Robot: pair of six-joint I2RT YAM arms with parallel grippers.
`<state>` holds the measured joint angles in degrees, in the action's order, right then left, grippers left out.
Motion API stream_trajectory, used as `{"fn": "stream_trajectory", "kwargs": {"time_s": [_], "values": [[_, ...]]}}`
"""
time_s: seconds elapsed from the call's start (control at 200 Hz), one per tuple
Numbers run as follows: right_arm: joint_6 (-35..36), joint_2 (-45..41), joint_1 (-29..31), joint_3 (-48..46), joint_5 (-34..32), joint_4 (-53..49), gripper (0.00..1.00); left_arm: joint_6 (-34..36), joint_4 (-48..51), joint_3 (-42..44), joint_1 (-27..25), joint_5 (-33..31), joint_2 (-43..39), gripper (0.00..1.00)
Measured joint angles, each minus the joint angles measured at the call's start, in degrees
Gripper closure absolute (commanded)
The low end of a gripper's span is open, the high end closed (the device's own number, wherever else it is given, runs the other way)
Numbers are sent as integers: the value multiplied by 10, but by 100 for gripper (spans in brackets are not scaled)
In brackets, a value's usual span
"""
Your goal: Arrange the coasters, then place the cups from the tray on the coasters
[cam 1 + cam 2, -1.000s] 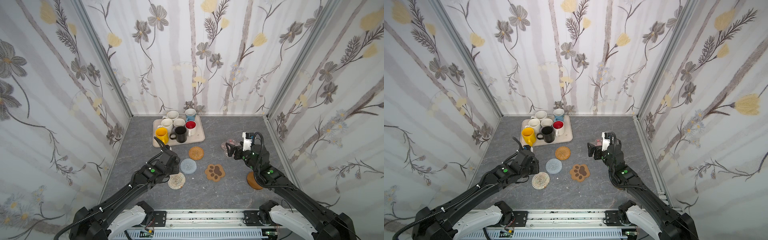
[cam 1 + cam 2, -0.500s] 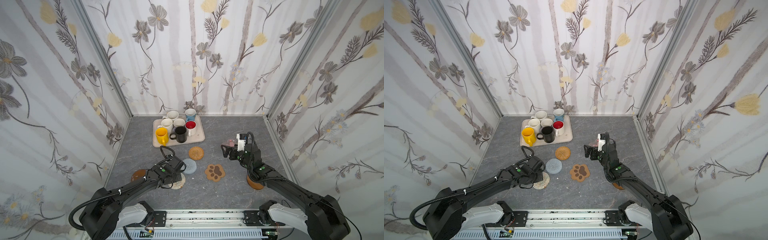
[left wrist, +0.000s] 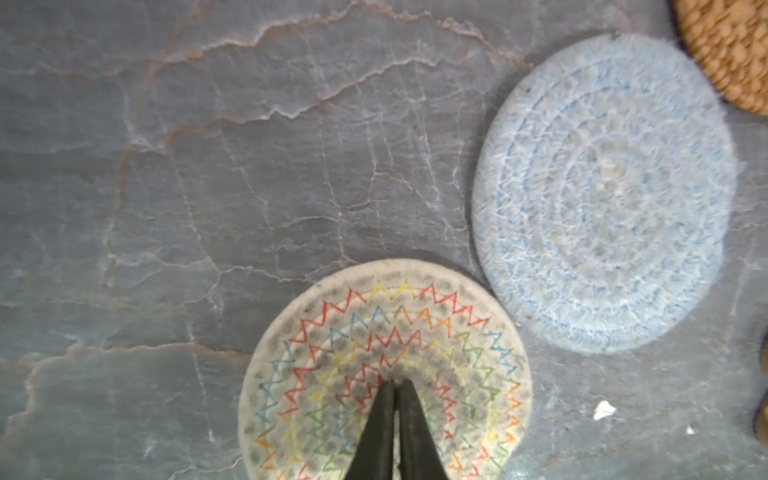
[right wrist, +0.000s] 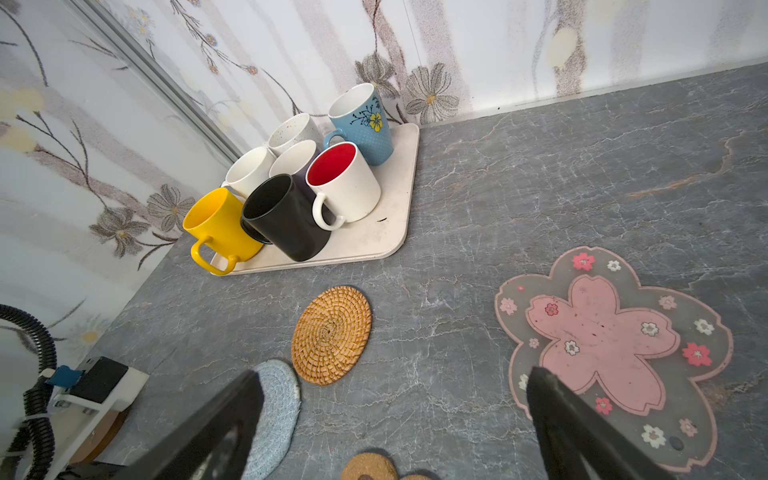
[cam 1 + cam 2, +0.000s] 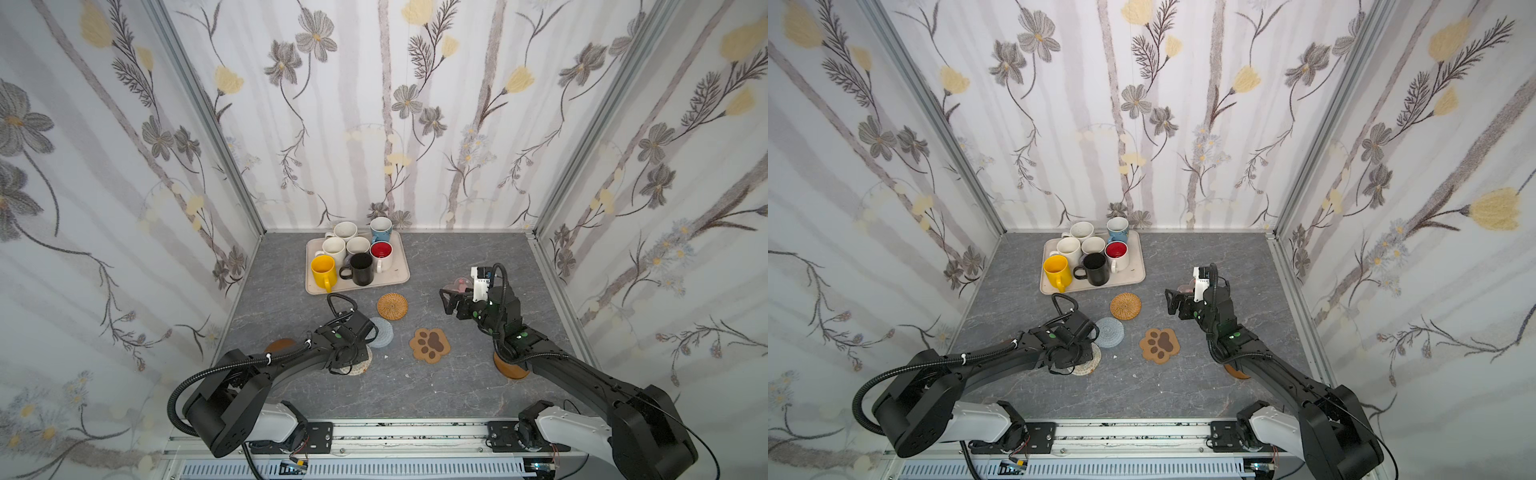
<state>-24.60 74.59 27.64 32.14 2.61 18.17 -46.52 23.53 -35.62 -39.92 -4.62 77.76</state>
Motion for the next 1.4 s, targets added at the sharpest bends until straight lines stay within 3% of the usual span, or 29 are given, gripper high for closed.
{"fn": "stream_trajectory", "kwargs": {"time_s": [0.135, 0.2, 0.395, 0.515, 0.834, 1.169, 1.399], "values": [[-4, 3, 0, 4, 8, -1, 0, -9, 8, 8, 33, 2, -77, 19], [-5, 8, 2, 11, 16, 0, 0, -17, 4, 20, 74, 7, -141, 0], [-24, 31, 19, 37, 31, 11, 0, -61, 41, 59, 197, -2, -302, 0], [-35, 38, 23, 42, 44, 26, 0, -82, 80, 52, 255, -29, -337, 0], [-45, 12, 21, 18, 45, 34, 0, -140, 185, 3, 396, -106, -304, 0], [-64, -5, 12, 6, 45, 34, 0, -182, 235, 6, 473, -129, -275, 0], [-69, -19, 4, 0, 45, 34, 0, -165, 220, 19, 479, -107, -219, 0]]}}
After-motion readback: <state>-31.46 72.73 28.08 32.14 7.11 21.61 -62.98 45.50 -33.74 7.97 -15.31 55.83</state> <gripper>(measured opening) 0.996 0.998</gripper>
